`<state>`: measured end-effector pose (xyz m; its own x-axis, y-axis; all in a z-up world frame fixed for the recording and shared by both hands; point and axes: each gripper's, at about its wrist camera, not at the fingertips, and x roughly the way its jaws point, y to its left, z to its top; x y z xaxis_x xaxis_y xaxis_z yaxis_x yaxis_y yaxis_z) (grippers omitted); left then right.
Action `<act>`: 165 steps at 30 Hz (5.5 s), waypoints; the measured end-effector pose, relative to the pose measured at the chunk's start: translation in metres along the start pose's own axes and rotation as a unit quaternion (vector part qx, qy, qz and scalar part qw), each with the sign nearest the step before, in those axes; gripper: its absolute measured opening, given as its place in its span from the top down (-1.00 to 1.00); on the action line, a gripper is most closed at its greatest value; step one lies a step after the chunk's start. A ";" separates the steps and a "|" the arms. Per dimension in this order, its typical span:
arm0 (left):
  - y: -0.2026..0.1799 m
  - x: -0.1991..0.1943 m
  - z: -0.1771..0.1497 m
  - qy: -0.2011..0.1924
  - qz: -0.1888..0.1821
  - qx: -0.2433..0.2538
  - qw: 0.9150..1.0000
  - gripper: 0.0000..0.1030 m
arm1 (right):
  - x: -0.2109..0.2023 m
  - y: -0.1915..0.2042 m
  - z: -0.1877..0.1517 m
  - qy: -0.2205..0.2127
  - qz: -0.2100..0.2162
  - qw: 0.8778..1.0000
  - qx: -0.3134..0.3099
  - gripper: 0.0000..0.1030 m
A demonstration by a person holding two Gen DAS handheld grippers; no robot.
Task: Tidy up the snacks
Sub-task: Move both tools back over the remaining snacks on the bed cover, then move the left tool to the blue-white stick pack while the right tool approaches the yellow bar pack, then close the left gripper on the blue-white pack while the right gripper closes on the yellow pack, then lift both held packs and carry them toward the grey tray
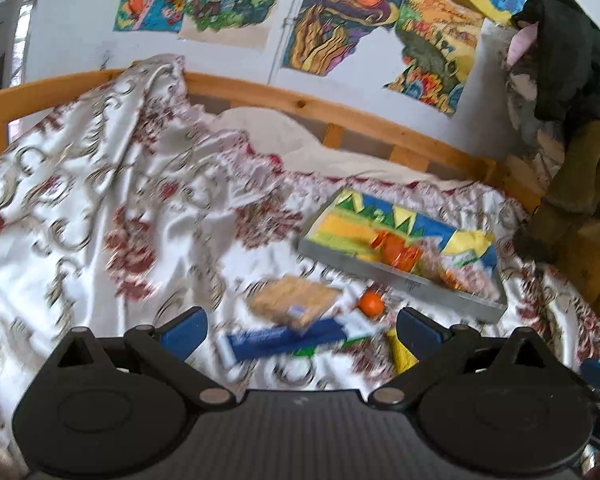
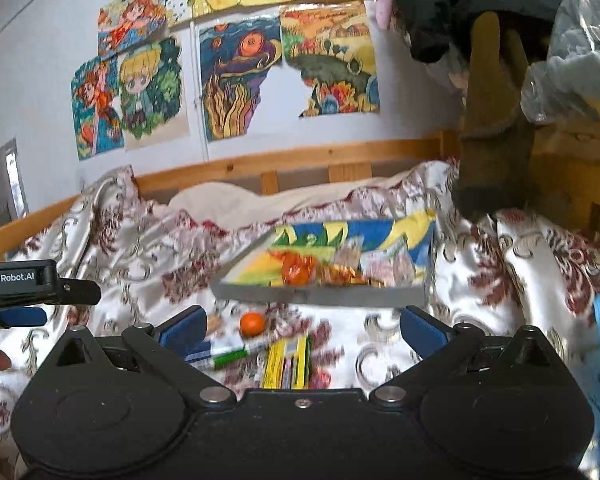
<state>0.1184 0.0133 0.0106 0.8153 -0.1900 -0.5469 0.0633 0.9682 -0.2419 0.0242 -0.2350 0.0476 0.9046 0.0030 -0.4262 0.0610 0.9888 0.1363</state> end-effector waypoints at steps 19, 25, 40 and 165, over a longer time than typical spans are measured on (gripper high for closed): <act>0.009 -0.017 -0.038 0.114 0.039 0.082 0.989 -0.99 | -0.019 0.020 -0.038 0.088 0.000 0.996 -0.028 -0.99; 0.005 -0.005 -0.026 0.152 0.023 0.111 0.982 -0.99 | -0.012 0.019 -0.038 0.099 0.000 0.995 -0.024 -0.99; 0.014 0.049 0.002 0.175 0.003 0.141 0.974 -0.99 | 0.017 0.016 -0.029 0.091 0.012 0.995 -0.033 -0.99; -0.058 0.103 0.023 0.128 -0.161 0.048 0.977 0.36 | 0.068 0.026 -0.013 0.040 -0.106 0.965 -0.237 0.03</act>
<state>0.2114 -0.0590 -0.0134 0.5740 -0.5097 -0.6409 0.3557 0.8602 -0.3655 0.0817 -0.2073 0.0111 0.8568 -0.2134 -0.4693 0.0238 0.9257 -0.3774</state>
